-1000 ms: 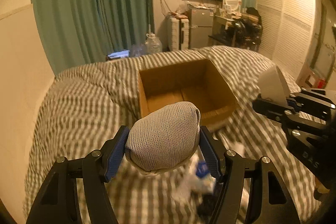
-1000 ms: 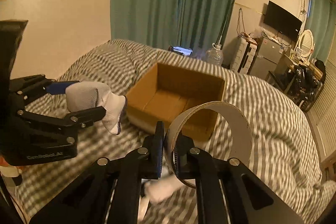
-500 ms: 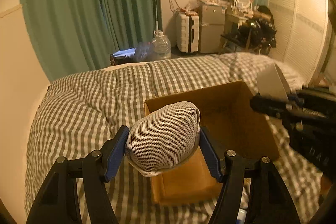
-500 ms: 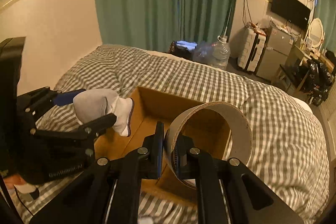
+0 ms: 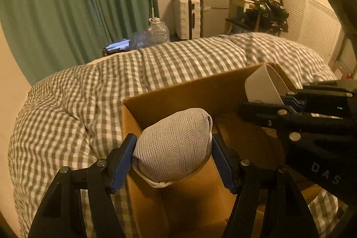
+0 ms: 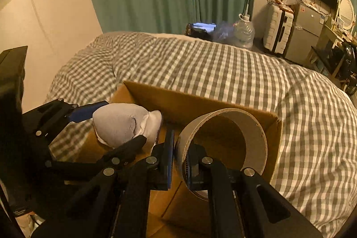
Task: Organize objects
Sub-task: 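Carry the sock and ring into the box and open both grippers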
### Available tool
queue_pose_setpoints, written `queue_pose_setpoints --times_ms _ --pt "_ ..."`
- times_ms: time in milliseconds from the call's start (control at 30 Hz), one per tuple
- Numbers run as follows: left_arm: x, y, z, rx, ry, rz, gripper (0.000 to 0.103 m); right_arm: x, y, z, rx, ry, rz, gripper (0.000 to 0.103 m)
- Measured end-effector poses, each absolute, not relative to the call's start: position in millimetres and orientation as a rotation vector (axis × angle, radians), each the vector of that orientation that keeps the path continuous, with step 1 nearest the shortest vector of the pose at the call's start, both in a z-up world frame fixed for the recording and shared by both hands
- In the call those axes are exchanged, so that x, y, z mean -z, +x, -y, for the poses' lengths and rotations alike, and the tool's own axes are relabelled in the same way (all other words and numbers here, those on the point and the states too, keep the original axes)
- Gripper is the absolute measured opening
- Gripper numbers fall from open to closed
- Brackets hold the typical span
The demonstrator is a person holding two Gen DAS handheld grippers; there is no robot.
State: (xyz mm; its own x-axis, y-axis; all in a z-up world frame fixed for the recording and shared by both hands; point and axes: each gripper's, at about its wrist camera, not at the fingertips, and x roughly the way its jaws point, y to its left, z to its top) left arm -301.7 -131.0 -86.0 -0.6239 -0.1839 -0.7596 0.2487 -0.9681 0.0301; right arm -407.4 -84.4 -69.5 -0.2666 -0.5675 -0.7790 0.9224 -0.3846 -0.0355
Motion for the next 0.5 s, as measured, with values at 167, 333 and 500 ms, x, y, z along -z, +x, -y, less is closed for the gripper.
queue_pose_setpoints --times_ms 167,333,500 --pt "88 -301 132 2.630 1.247 -0.155 0.081 72 -410 81 1.838 0.877 -0.614 0.013" --pt "62 -283 128 2.668 1.151 -0.133 0.098 50 -404 70 1.866 0.875 -0.566 0.035" --pt "34 -261 126 2.655 1.097 -0.082 0.100 16 -390 58 1.916 0.829 -0.544 0.058"
